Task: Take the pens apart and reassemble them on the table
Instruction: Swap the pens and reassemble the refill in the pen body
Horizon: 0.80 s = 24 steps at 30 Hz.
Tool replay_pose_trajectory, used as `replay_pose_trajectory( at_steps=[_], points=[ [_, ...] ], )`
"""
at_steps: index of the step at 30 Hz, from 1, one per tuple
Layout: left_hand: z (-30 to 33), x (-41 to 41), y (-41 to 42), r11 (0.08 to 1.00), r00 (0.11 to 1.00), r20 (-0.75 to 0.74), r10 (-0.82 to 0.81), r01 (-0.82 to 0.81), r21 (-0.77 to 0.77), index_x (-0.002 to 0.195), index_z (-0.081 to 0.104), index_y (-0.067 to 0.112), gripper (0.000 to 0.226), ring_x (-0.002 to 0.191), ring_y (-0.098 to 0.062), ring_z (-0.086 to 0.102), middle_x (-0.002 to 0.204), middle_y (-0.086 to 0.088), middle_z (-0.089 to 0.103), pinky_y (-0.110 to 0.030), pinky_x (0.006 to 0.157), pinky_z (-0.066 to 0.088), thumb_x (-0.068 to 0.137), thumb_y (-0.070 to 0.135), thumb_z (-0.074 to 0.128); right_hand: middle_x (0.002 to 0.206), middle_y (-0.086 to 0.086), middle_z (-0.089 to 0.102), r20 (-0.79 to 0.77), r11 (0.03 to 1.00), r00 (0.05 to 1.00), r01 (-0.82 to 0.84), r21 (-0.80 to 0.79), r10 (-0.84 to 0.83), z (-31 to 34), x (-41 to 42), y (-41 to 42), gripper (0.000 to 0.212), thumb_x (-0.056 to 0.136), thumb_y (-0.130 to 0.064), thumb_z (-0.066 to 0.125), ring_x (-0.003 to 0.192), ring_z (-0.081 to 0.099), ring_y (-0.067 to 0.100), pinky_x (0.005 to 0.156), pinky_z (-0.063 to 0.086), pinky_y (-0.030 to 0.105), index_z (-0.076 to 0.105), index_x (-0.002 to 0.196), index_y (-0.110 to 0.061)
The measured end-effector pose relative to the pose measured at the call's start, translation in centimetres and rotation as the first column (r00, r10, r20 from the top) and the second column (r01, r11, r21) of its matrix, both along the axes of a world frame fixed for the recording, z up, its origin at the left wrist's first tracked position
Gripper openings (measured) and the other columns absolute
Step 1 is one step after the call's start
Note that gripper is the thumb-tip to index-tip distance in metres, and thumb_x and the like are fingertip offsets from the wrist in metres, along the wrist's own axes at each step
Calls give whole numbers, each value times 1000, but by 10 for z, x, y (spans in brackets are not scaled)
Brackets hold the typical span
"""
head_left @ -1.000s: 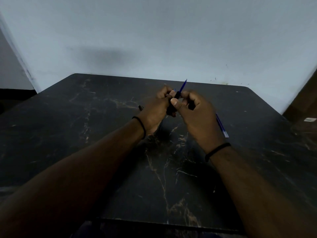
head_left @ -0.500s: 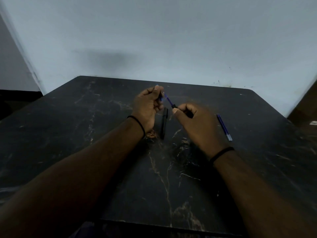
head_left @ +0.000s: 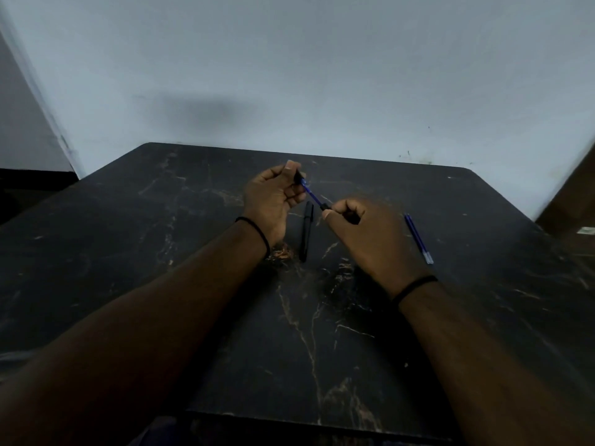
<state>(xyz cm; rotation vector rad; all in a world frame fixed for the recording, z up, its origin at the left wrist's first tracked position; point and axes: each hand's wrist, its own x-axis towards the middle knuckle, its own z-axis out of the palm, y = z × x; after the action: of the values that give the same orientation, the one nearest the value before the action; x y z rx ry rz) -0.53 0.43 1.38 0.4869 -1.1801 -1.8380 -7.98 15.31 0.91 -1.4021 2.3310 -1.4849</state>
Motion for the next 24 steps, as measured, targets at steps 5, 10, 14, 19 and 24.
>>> replay_pose_trajectory(
  at_steps=[5, 10, 14, 19, 24],
  points=[
    [0, 1, 0, 1000, 1000, -14, -8, 8, 11, 86, 66, 10, 16, 59, -8, 64, 68, 1, 69, -22, 56, 53, 97, 16, 56, 71, -4, 64, -26, 1000, 1000, 7, 8, -7, 2, 0, 0, 20, 94, -33, 64, 64, 55, 9, 61, 43, 27, 69, 80, -18],
    [-1, -1, 0, 1000, 1000, -6, -26, 26, -2, 87, 66, 10, 15, 60, -9, 63, 68, 1, 69, -24, 60, 54, 97, 17, 57, 72, -2, 65, -39, 1000, 999, 26, 4, -26, 1, 0, 0, 20, 94, -33, 64, 65, 56, 11, 61, 43, 27, 70, 82, -17],
    [-4, -4, 1, 997, 999, 17, -38, 39, -69, 89, 67, 9, 15, 64, -13, 61, 75, -2, 68, -25, 60, 53, 96, 19, 58, 72, -3, 65, -50, 1000, 999, 18, 12, -17, 0, -2, -1, 20, 94, -33, 63, 67, 58, 12, 60, 42, 27, 69, 83, -18],
    [-6, -7, 5, 990, 997, 49, -56, 61, -125, 94, 67, 5, 14, 63, -13, 64, 78, -6, 70, -25, 61, 54, 93, 18, 62, 75, -4, 66, -160, 998, 985, 62, -1, -61, -3, -9, -4, 21, 95, -39, 59, 72, 62, 16, 67, 53, 38, 69, 87, -23],
    [-9, -11, 12, 982, 994, 93, -63, 79, -174, 96, 66, 0, 19, 60, -13, 65, 70, -3, 71, -24, 58, 53, 90, 18, 67, 80, -4, 67, -154, 994, 983, 85, -73, -95, -8, -13, -4, 13, 95, -39, 61, 75, 64, 17, 70, 56, 41, 66, 93, -27]
  ],
)
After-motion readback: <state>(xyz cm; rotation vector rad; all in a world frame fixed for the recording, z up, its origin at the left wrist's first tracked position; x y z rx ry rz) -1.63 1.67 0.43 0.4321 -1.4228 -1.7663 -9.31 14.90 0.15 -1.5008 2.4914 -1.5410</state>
